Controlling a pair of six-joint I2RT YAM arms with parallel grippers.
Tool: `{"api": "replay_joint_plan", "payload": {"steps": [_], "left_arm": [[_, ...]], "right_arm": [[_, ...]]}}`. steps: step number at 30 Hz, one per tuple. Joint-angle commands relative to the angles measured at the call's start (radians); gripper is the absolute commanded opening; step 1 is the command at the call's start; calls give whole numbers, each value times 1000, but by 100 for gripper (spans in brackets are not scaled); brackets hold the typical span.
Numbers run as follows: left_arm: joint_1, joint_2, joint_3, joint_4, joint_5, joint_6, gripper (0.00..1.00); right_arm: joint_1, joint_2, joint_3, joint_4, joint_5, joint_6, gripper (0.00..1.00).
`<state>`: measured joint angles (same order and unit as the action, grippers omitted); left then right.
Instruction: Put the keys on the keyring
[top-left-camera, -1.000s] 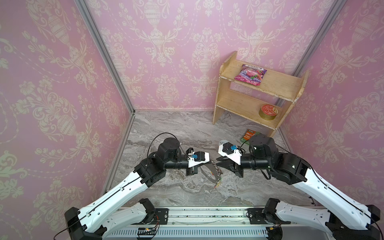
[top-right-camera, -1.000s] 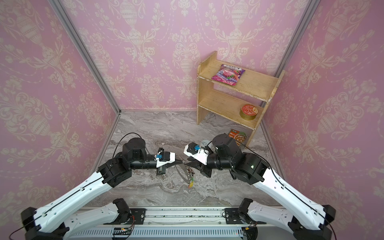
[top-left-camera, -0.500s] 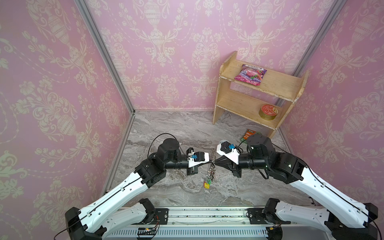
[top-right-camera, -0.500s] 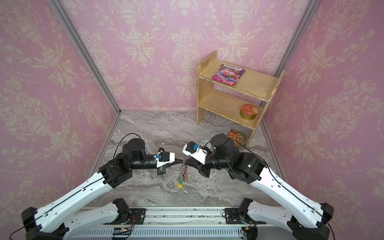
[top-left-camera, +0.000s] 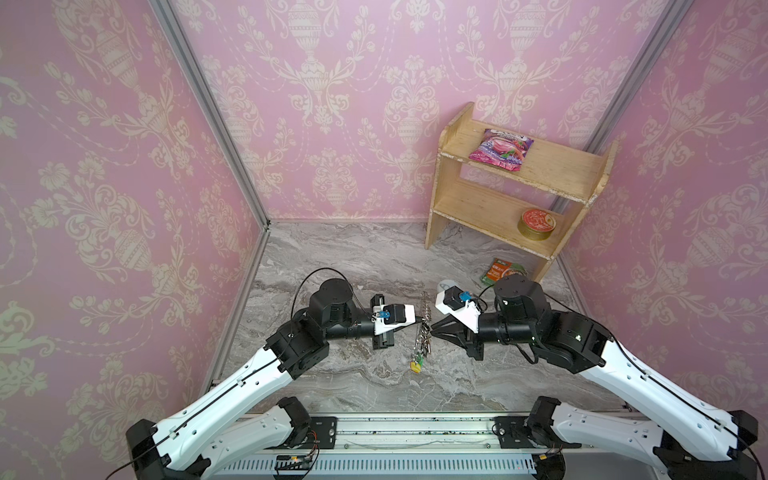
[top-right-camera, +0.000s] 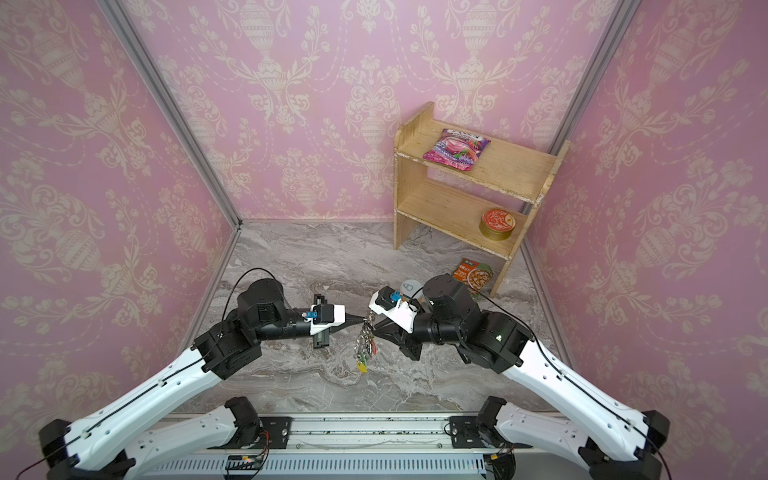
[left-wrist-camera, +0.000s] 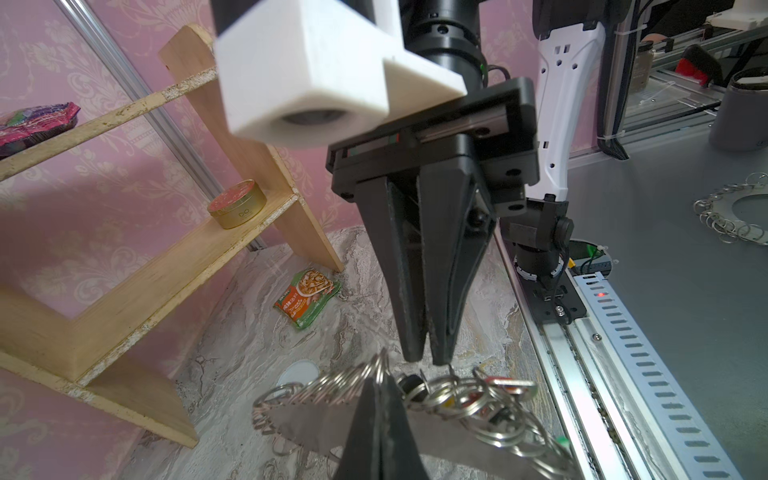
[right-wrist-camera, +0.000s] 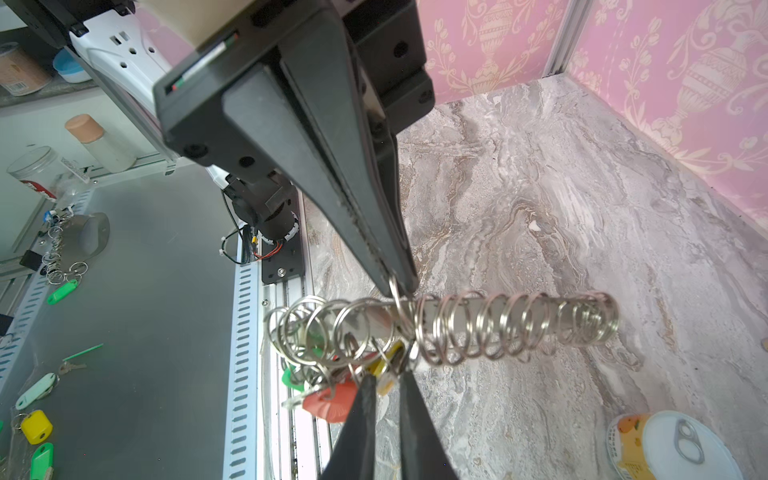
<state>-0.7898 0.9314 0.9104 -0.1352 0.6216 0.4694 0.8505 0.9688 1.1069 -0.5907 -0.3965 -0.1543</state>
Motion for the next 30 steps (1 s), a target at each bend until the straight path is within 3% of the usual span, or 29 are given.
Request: {"api": "replay_joint_plan", "payload": {"steps": [1,7,20,24,30], "left_arm": [[-5,-10,-5,52,9,-24,0],[-6,-13,-5,65,31,-29,0],[-6,-27,-40,150,38,-64,0],[-5,-42,-64,206,20,-77,0],[-5,-55,-89,264,9,-97,0]], "right_arm": [[-5,-7,-13,49,-32,30,14],[-29,0,-31,84,-41,42,20],[-44,13,-50,149,-86,68,13],[-44,15,-58,155,-98,80,19],[-44,10,-63,157,-90,82,19]]}}
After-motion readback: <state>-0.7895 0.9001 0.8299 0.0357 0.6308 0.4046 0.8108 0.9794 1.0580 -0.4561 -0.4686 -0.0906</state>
